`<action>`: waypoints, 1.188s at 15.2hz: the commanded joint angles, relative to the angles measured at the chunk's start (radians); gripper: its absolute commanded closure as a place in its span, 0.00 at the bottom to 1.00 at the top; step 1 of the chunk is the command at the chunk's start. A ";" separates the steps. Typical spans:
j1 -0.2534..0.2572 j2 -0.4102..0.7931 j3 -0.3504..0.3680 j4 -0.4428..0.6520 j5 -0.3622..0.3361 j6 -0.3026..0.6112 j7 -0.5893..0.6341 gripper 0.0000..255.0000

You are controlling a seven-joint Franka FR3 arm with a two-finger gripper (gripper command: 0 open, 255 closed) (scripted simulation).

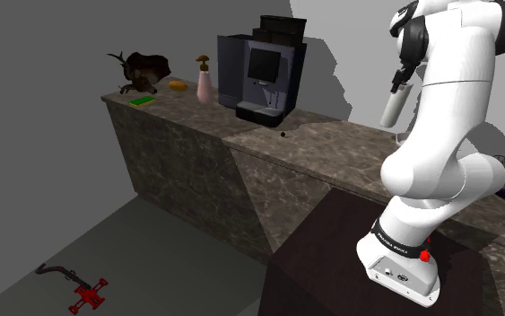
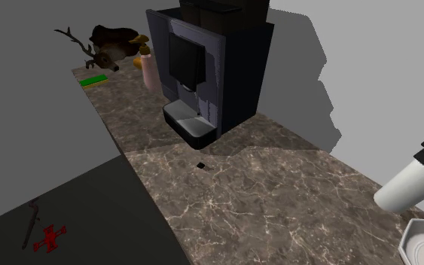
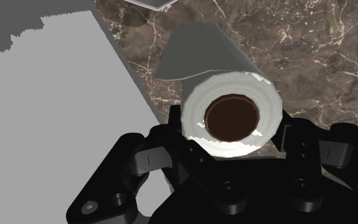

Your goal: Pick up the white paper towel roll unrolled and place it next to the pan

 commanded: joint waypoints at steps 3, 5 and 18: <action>0.006 0.005 0.003 -0.048 0.005 0.052 -0.006 1.00; 0.008 0.008 0.005 -0.071 0.009 0.077 -0.010 1.00; 0.012 0.031 0.016 -0.151 0.029 0.175 -0.027 1.00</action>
